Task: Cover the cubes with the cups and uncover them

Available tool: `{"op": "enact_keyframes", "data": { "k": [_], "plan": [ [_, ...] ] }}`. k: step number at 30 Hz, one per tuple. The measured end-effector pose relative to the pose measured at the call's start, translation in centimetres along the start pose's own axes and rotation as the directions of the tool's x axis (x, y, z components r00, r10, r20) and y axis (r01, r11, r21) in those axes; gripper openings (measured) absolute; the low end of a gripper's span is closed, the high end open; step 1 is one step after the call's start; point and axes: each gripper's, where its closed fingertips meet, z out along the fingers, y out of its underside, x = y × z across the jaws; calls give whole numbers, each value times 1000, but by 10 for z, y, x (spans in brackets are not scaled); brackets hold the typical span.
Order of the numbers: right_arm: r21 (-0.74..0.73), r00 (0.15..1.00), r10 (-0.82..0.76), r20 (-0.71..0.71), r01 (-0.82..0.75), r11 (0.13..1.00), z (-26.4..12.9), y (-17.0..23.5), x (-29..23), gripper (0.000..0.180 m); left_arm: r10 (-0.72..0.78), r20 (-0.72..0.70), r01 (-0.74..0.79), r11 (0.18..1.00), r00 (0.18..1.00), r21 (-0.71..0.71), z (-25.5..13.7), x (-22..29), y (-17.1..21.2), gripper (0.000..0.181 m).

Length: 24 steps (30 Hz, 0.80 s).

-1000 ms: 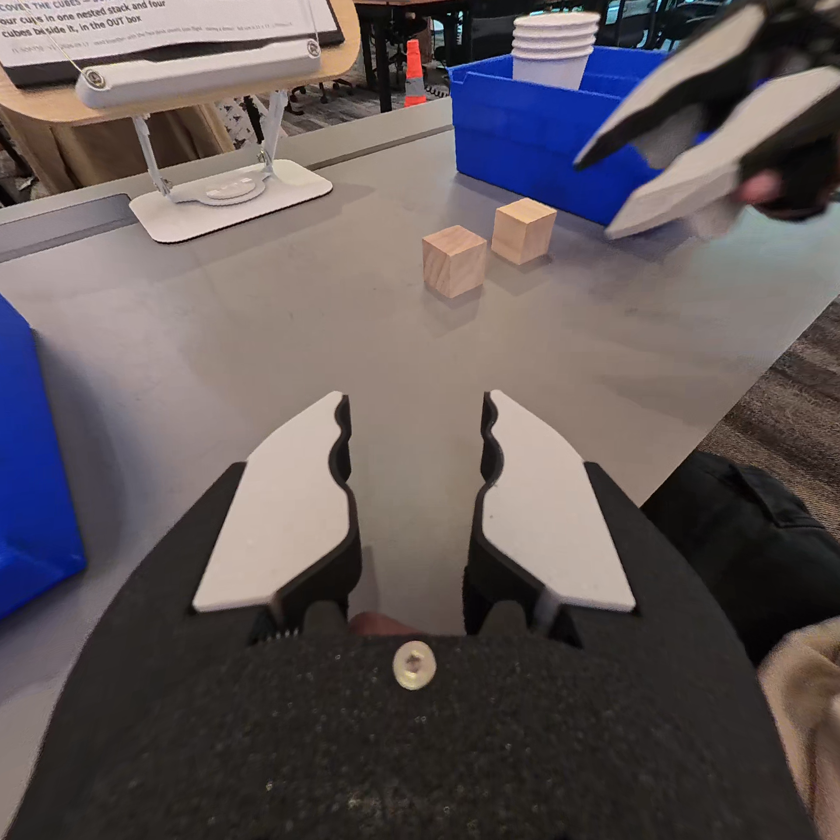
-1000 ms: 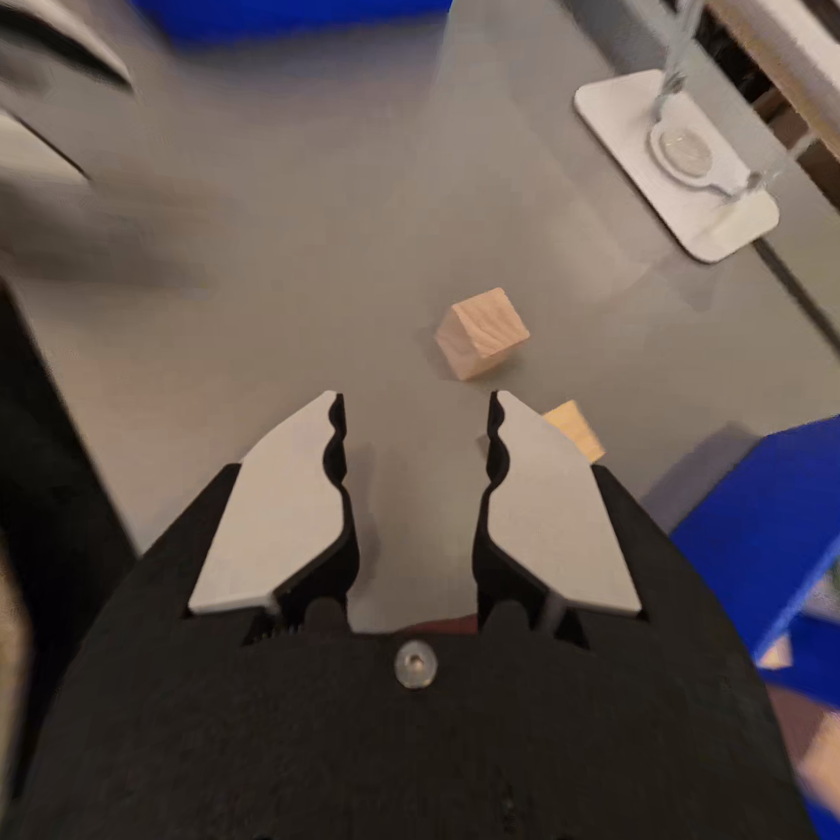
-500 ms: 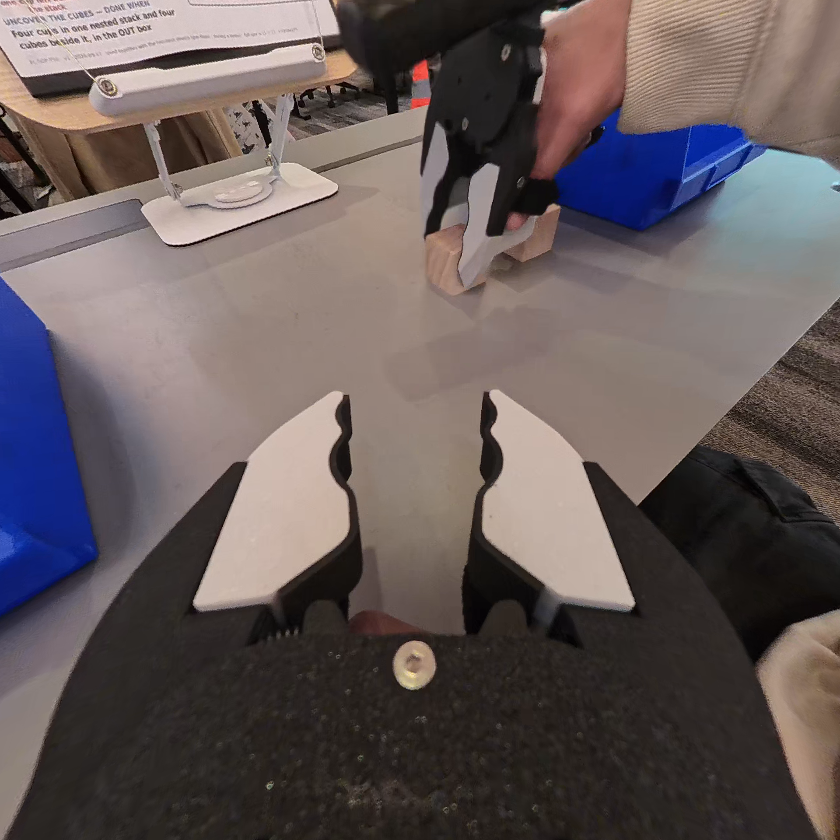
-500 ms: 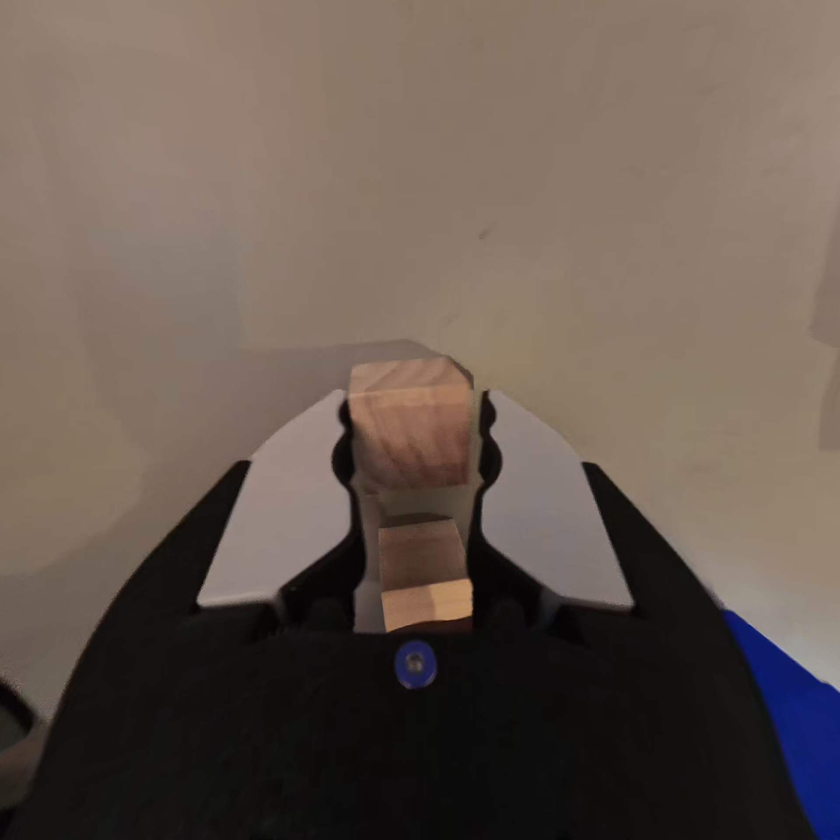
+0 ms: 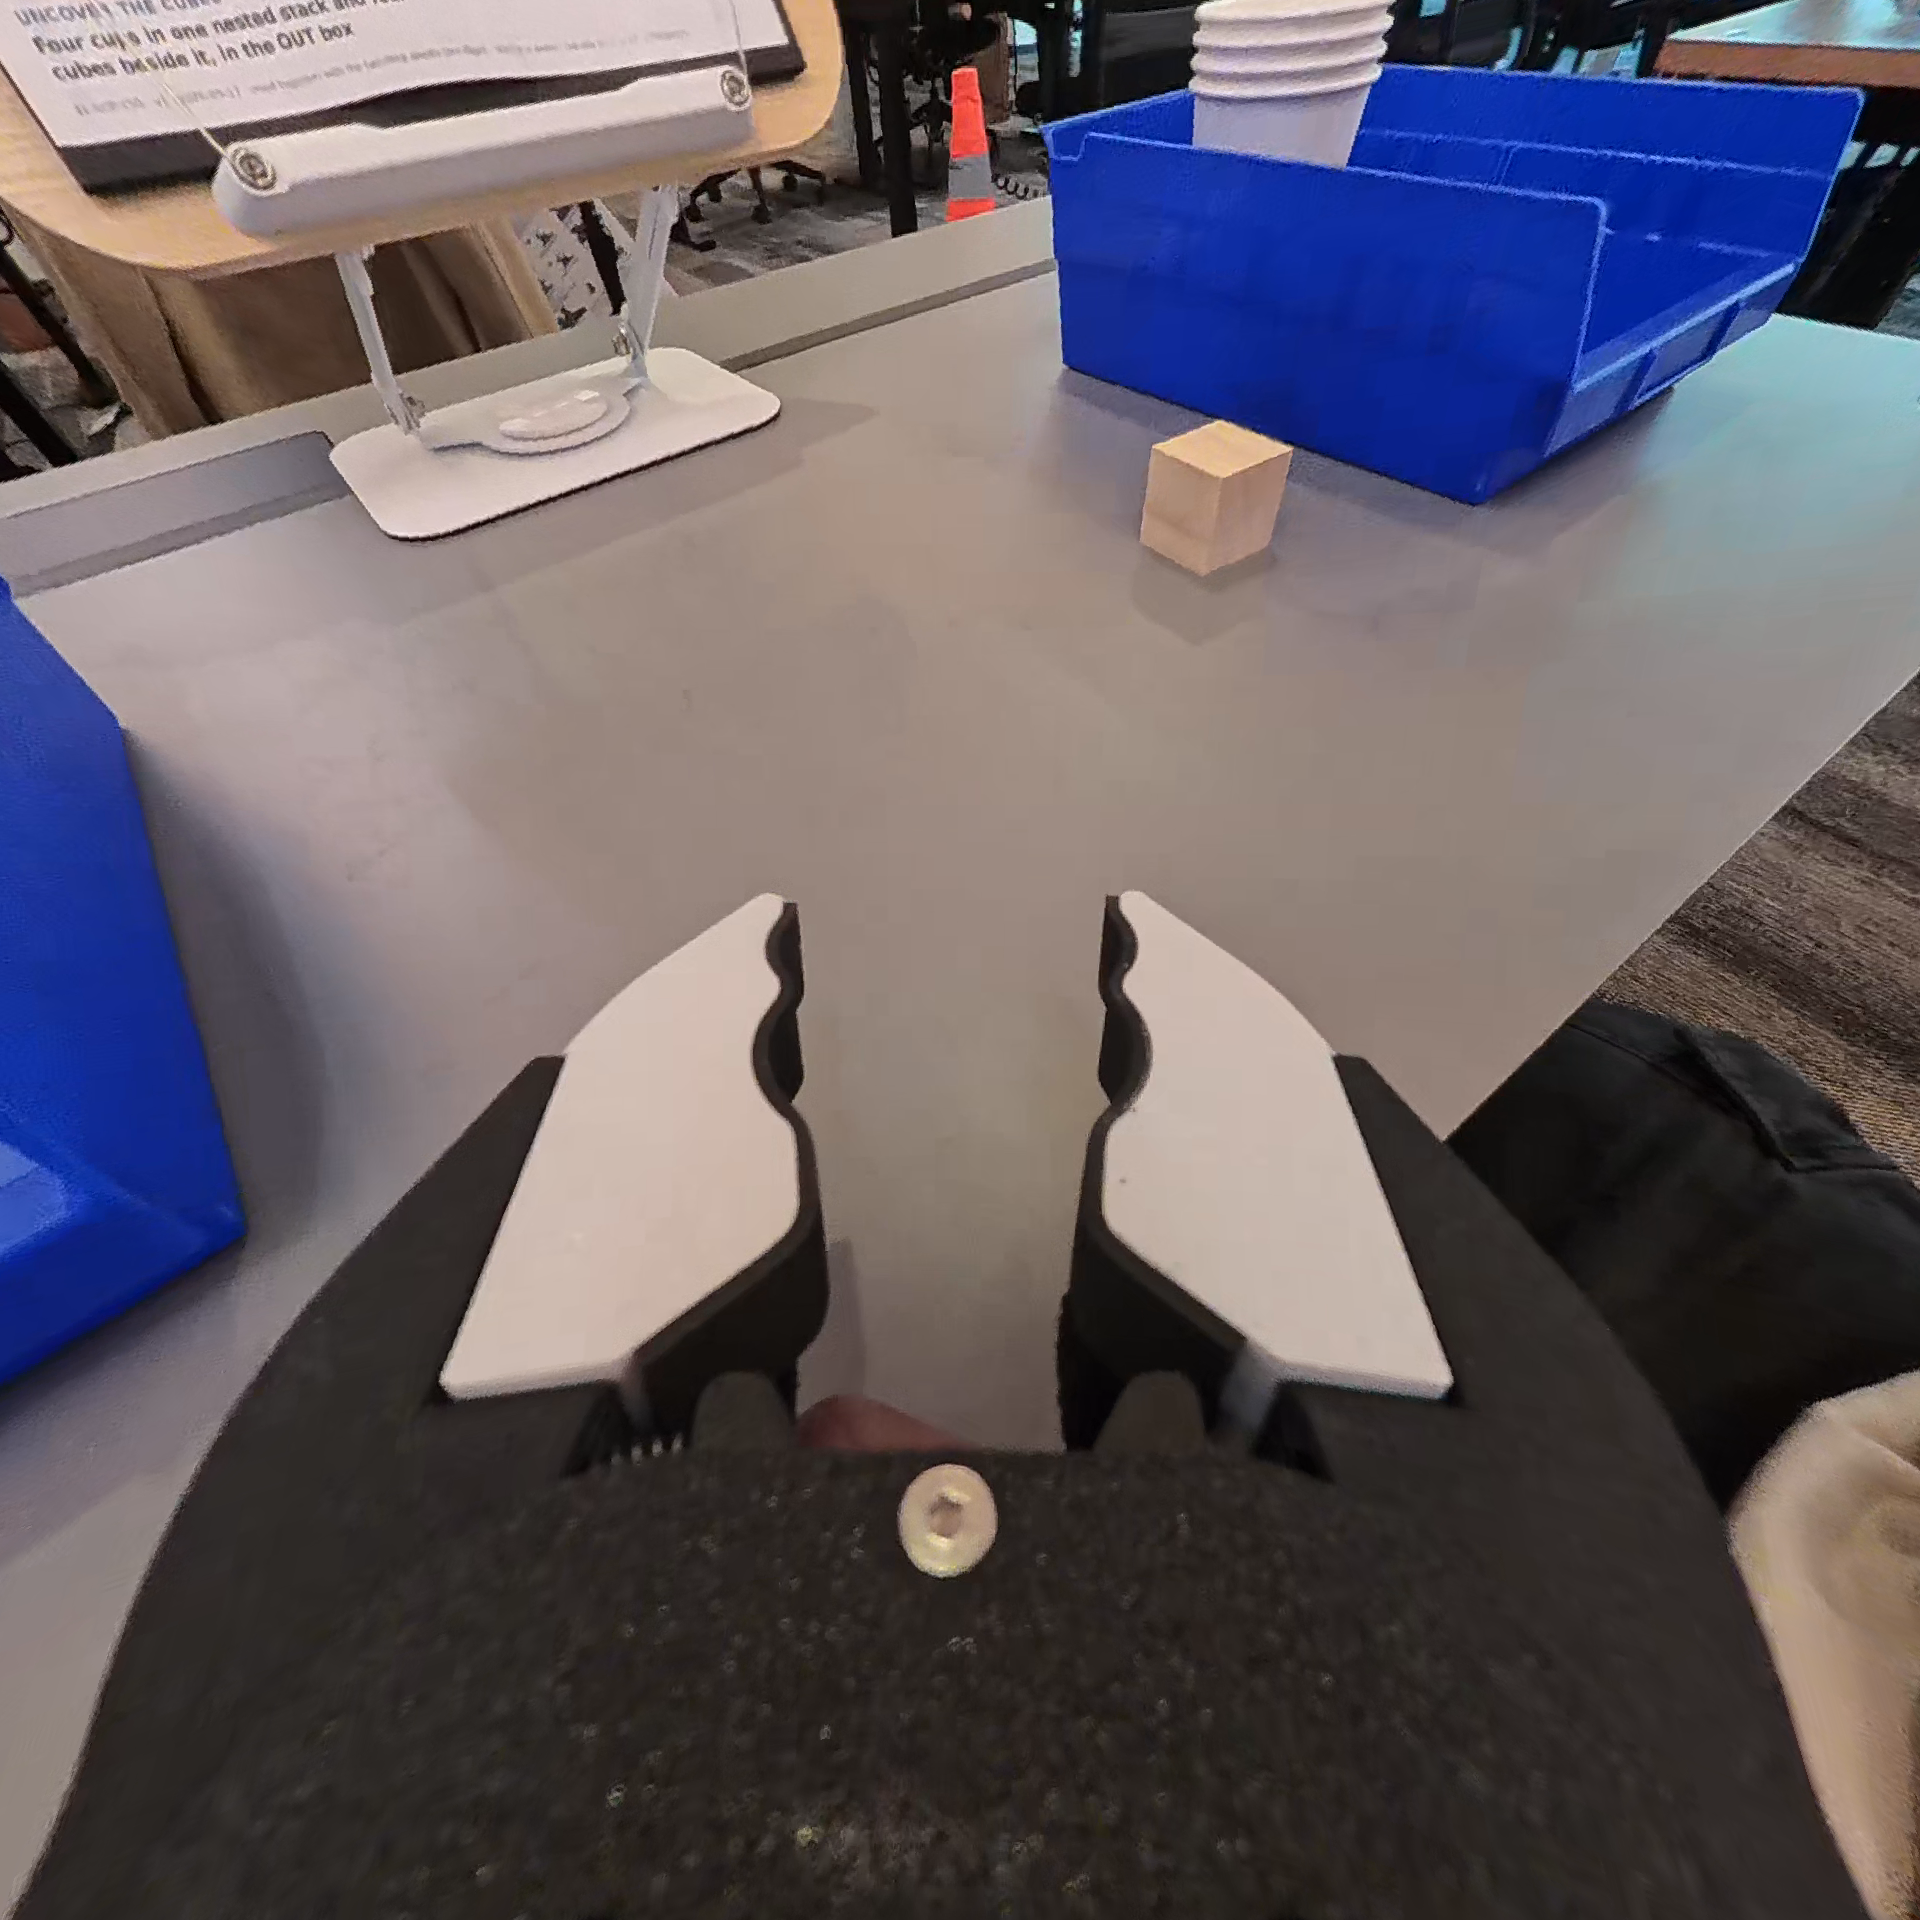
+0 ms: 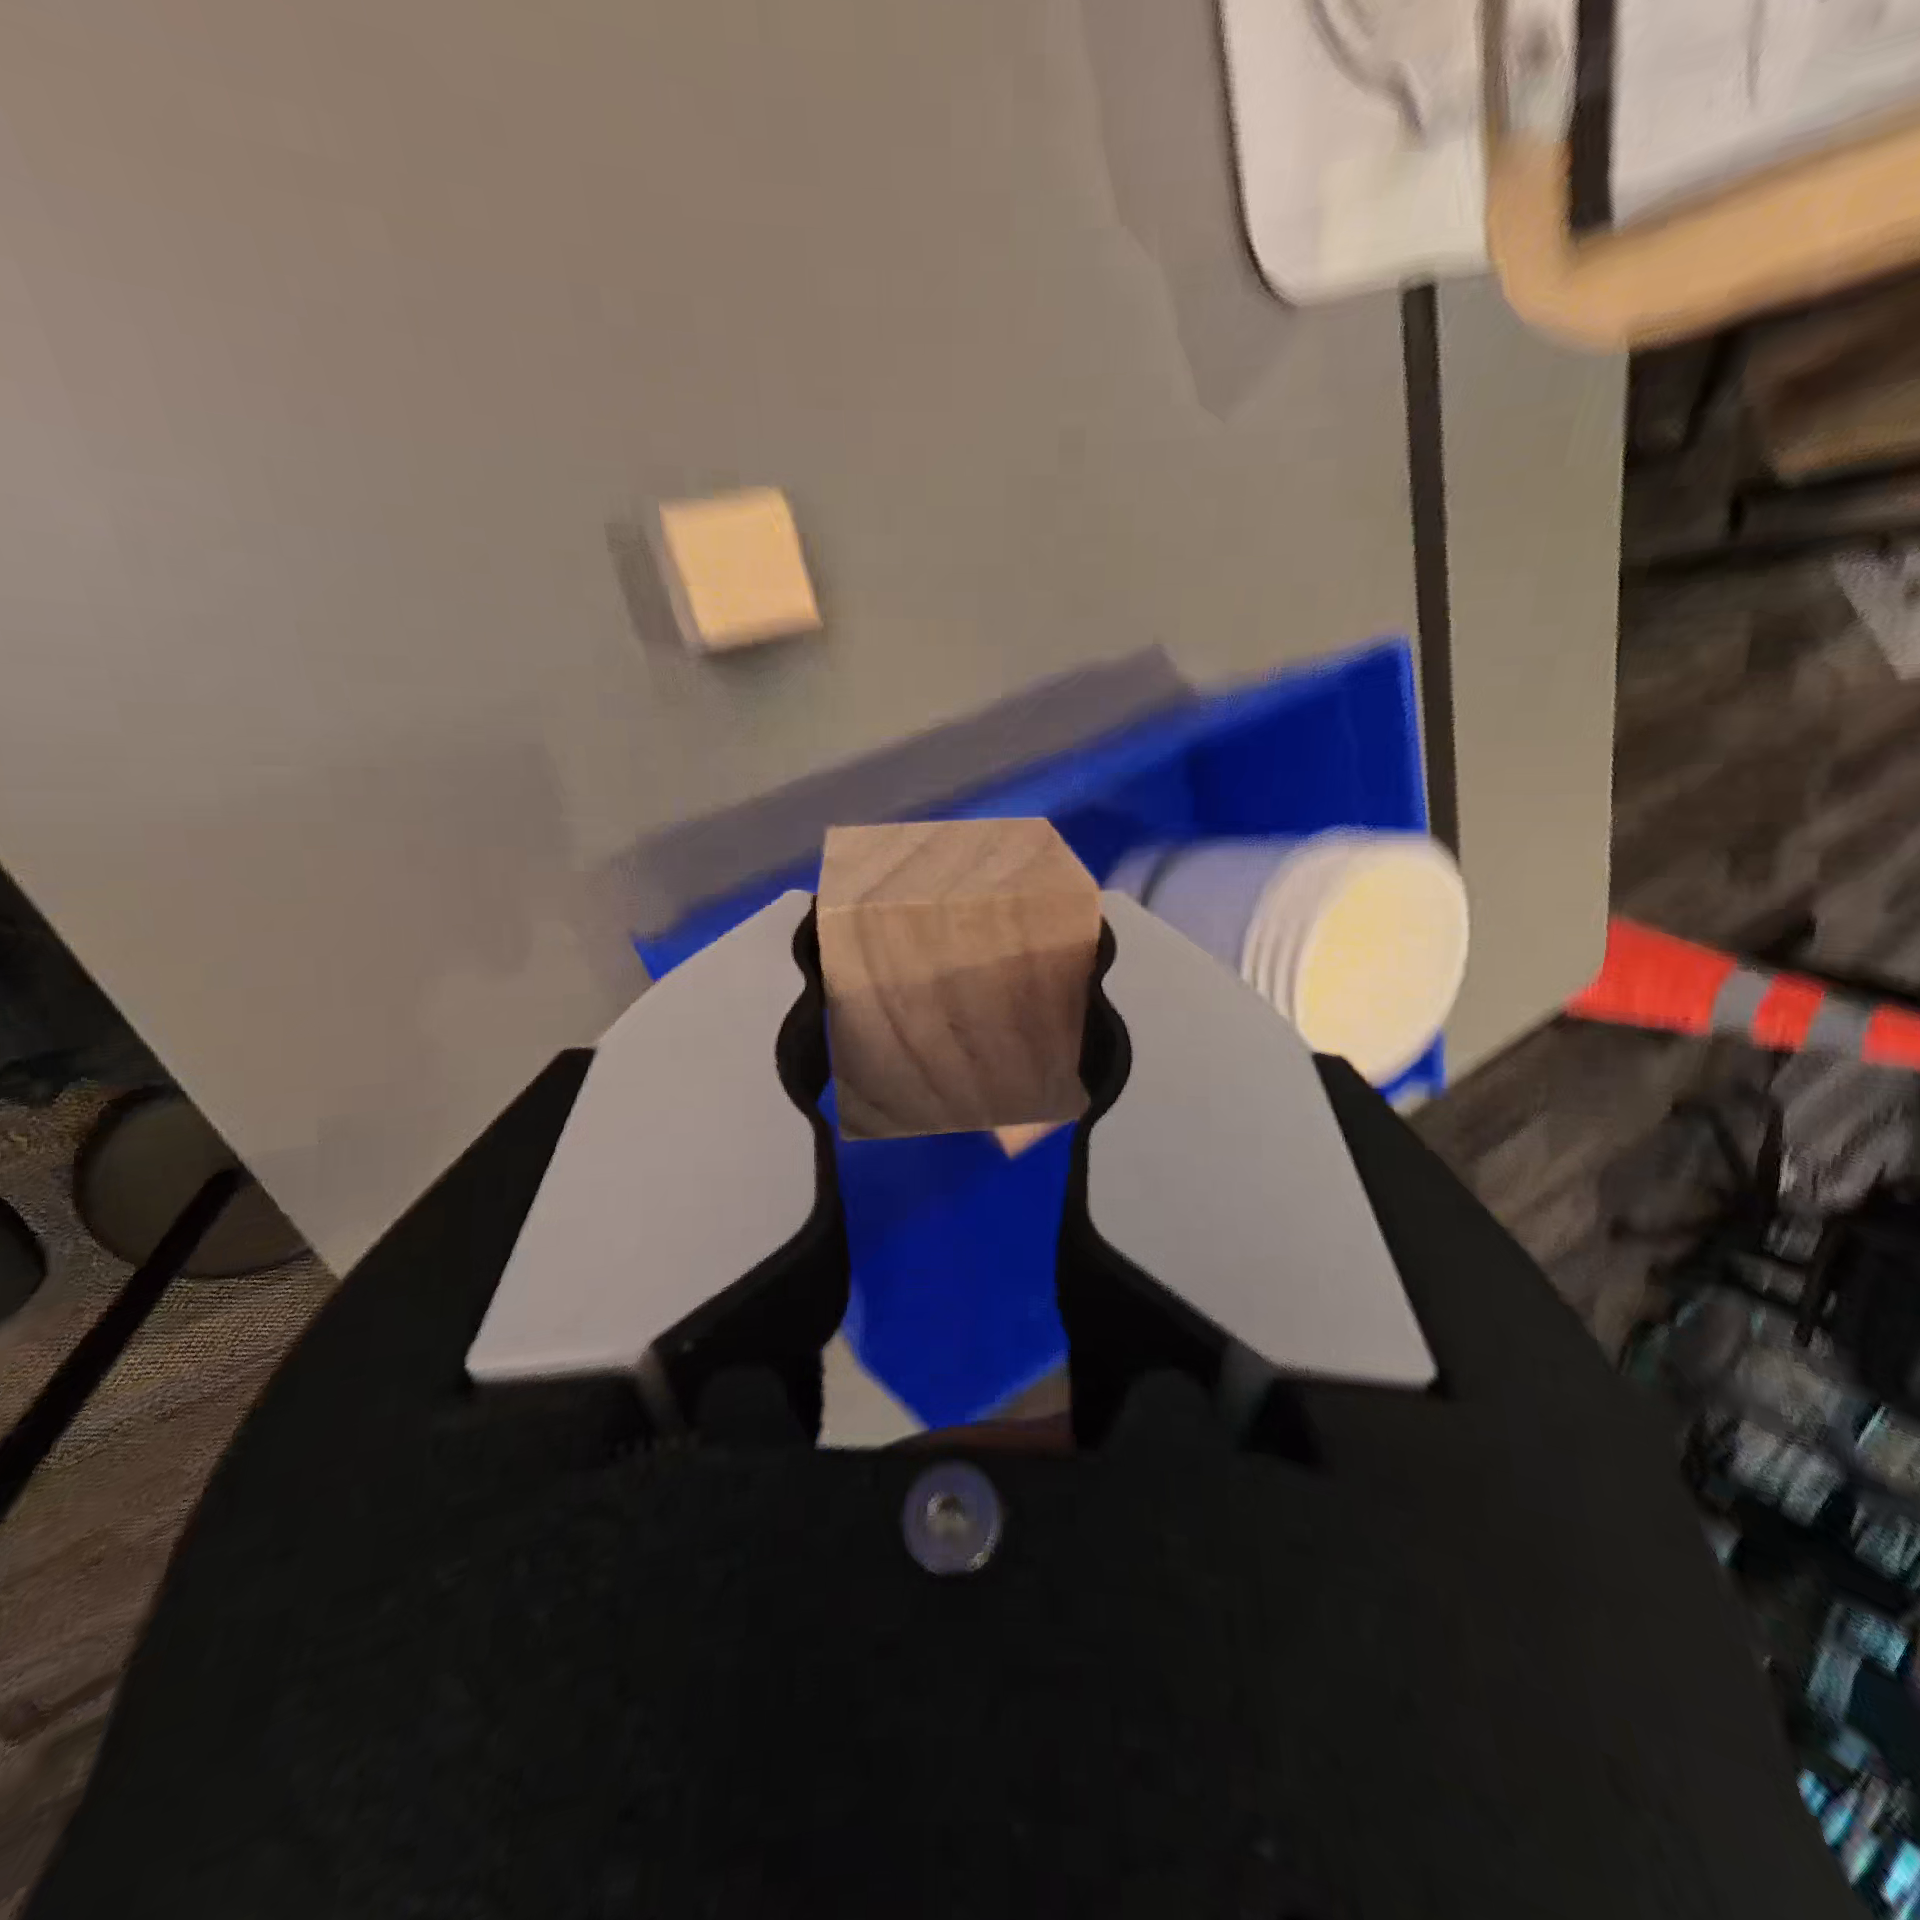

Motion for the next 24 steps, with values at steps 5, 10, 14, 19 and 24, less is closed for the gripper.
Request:
{"op": "enact_keyframes", "data": {
  "k": [5, 10, 14, 19, 24],
  "plan": [
    [-132, 880, 471, 55, -461, 877, 30, 116, 12, 46, 31, -13, -31, 1000, 999, -3, 5, 8, -4, 55],
    [-251, 641, 767, 9, -741, 623, 89, 169, -5, 46, 28, -53, -29, 999, 998, -18, 13, 20, -2, 55],
    [-314, 516, 855, -56, -822, 475, 109, 175, -14, 46, 58, -58, -59, 998, 997, -25, 16, 24, 0, 56],
    [-363, 426, 893, -143, -862, 353, 130, 190, -20, 46, 71, -61, -72, 997, 996, -23, 14, 24, 0, 56],
    [-357, 374, 922, -105, -879, 315, 137, 191, -23, 59, 87, -45, -88, 996, 995, -24, 12, 20, 0, 57]
  ]
}}
